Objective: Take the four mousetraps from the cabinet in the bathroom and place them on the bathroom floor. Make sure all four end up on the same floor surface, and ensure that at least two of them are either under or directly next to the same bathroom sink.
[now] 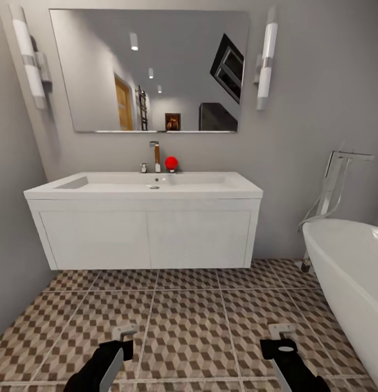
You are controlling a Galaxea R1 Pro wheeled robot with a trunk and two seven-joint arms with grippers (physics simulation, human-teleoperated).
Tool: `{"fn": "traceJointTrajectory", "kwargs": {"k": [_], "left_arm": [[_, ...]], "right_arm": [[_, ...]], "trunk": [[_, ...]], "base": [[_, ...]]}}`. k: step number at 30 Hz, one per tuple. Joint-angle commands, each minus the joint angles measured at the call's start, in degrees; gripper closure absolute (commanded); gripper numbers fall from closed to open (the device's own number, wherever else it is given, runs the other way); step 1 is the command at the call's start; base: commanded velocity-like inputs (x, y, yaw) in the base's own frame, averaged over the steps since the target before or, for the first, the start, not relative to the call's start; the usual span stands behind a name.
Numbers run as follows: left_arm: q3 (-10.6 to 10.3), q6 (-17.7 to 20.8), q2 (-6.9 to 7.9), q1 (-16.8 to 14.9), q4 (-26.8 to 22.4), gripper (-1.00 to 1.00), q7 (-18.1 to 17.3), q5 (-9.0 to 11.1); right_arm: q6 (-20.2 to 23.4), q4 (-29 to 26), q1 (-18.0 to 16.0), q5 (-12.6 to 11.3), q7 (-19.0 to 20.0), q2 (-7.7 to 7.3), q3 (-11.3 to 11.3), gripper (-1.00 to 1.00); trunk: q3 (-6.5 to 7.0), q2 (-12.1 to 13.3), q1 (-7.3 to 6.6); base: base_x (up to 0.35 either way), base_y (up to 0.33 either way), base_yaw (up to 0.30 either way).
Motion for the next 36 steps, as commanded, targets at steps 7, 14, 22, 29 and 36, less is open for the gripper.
{"fn": "traceJointTrajectory", "kwargs": {"k": [7,14,22,29,36], "left_arm": [[-0.14,0.99,-0.89,-0.13,-0.63,1.0,0.28,-0.03],[-0.18,0.85,-1.02,-0.14,-0.96,1.0,0.24,-0.73],[-0.15,-3.23,-0.81,-0.14,-0.97,1.0,0.27,-0.9],[-0.11,-4.66,-0.82,-0.13,-0.97,1.0,0.4,-0.91],[-0.1,-5.13,-0.82,-0.07,-1.02,1.0,0.56,-0.91]], "right_arm": [[-0.04,2.57,-0.03,0.58,0.43,0.01,-0.08,1.0],[-0.19,3.31,-0.03,0.58,0.77,0.0,0.0,1.0],[-0.21,3.4,-0.03,0.62,0.85,0.06,0.18,1.0],[-0.46,3.41,-0.03,0.89,0.85,0.02,0.34,1.0],[-0.89,3.36,-0.03,1.11,1.02,0.08,0.49,1.0]], "trunk": [[-1.62,-0.13,0.16],[-3.17,-0.22,0.34],[-4.94,-0.33,0.55],[-5.17,-0.34,0.58],[-5.17,-0.34,0.58]], "base": [[0.0,0.0,0.0],[0.0,0.0,0.0],[0.0,0.0,0.0],[0.0,0.0,0.0],[0.0,0.0,0.0]]}}
